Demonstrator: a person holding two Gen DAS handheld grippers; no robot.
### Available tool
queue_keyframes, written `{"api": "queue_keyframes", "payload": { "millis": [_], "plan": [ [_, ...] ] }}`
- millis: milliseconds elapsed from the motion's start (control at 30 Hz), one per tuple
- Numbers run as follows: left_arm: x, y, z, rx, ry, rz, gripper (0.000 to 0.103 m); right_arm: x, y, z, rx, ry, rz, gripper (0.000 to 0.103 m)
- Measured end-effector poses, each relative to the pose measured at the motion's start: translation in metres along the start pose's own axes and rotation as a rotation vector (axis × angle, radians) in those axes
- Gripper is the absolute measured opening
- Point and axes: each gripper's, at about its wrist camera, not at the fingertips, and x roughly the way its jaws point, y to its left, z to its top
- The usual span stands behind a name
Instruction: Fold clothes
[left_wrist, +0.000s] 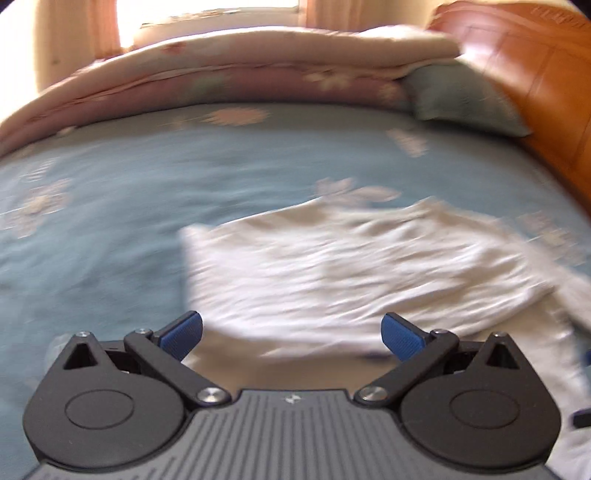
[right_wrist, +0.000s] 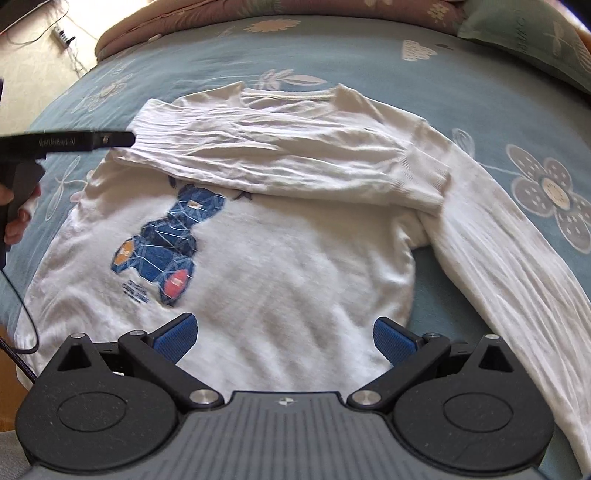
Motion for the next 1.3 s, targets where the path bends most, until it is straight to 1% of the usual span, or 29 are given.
{"api": "queue_keyframes", "payload": {
  "millis": [67, 133, 233, 267, 300, 333, 433, 467, 533, 633, 667, 800, 900, 933, 967, 1067, 1100, 1133, 1167, 1233, 1300],
  "plan": [
    [0.008, 0.015, -0.007, -0.011, 0.014, 0.048, 0.101, 0.006, 0.013, 0.008, -0.024, 0.006, 0.011, 0.103],
    [0.015, 0.027, -0.01, -0.004, 0.017, 0.06, 0.101, 0.013, 0.027, 0.017, -0.054, 0.011, 0.022, 0.103],
    [0.019, 0.044, -0.01, -0.047, 0.021, -0.068, 0.099, 0.021, 0.049, 0.031, -0.099, 0.018, 0.041, 0.103],
    [0.018, 0.051, -0.011, -0.086, 0.003, -0.153, 0.099, 0.023, 0.056, 0.034, -0.111, 0.02, 0.047, 0.103],
    [0.017, 0.056, -0.011, -0.117, -0.019, -0.215, 0.099, 0.025, 0.062, 0.037, -0.12, 0.024, 0.05, 0.103],
    [0.018, 0.057, -0.01, -0.126, -0.029, -0.257, 0.099, 0.028, 0.068, 0.039, -0.129, 0.027, 0.054, 0.103],
    [0.029, 0.058, -0.004, -0.091, -0.041, -0.329, 0.098, 0.035, 0.085, 0.047, -0.157, 0.038, 0.064, 0.103],
    [0.032, 0.059, -0.003, -0.086, -0.031, -0.368, 0.094, 0.037, 0.091, 0.05, -0.166, 0.041, 0.068, 0.103],
    [0.039, 0.061, -0.001, -0.077, -0.008, -0.448, 0.093, 0.042, 0.101, 0.054, -0.178, 0.048, 0.07, 0.103],
    [0.038, 0.063, -0.004, -0.032, 0.036, -0.506, 0.093, 0.048, 0.111, 0.061, -0.185, 0.052, 0.069, 0.103],
    [0.035, 0.066, -0.007, -0.033, 0.05, -0.54, 0.093, 0.05, 0.113, 0.063, -0.185, 0.05, 0.069, 0.103],
    [0.029, 0.069, -0.017, 0.015, 0.113, -0.607, 0.093, 0.057, 0.124, 0.072, -0.186, 0.045, 0.069, 0.103],
    [0.028, 0.07, -0.015, 0.0, 0.091, -0.653, 0.093, 0.063, 0.131, 0.079, -0.187, 0.042, 0.069, 0.103],
    [0.031, 0.07, -0.014, -0.024, 0.091, -0.67, 0.094, 0.065, 0.134, 0.081, -0.187, 0.041, 0.068, 0.103],
    [0.038, 0.069, -0.013, -0.05, 0.108, -0.688, 0.094, 0.067, 0.135, 0.083, -0.187, 0.04, 0.067, 0.103],
    [0.054, 0.064, -0.017, -0.095, 0.101, -0.669, 0.094, 0.071, 0.136, 0.088, -0.191, 0.041, 0.059, 0.103],
    [0.052, 0.066, -0.017, -0.105, 0.059, -0.617, 0.094, 0.071, 0.136, 0.089, -0.192, 0.039, 0.055, 0.103],
    [0.047, 0.07, -0.018, -0.122, 0.009, -0.537, 0.093, 0.071, 0.135, 0.09, -0.191, 0.035, 0.053, 0.103],
    [0.043, 0.078, -0.019, -0.156, -0.027, -0.491, 0.093, 0.07, 0.135, 0.091, -0.19, 0.032, 0.05, 0.103],
    [0.04, 0.098, -0.026, -0.265, -0.036, -0.451, 0.09, 0.069, 0.132, 0.091, -0.19, 0.031, 0.045, 0.103],
    [0.036, 0.116, -0.038, -0.327, -0.014, -0.375, 0.09, 0.07, 0.128, 0.09, -0.19, 0.037, 0.036, 0.103]
  ]
}}
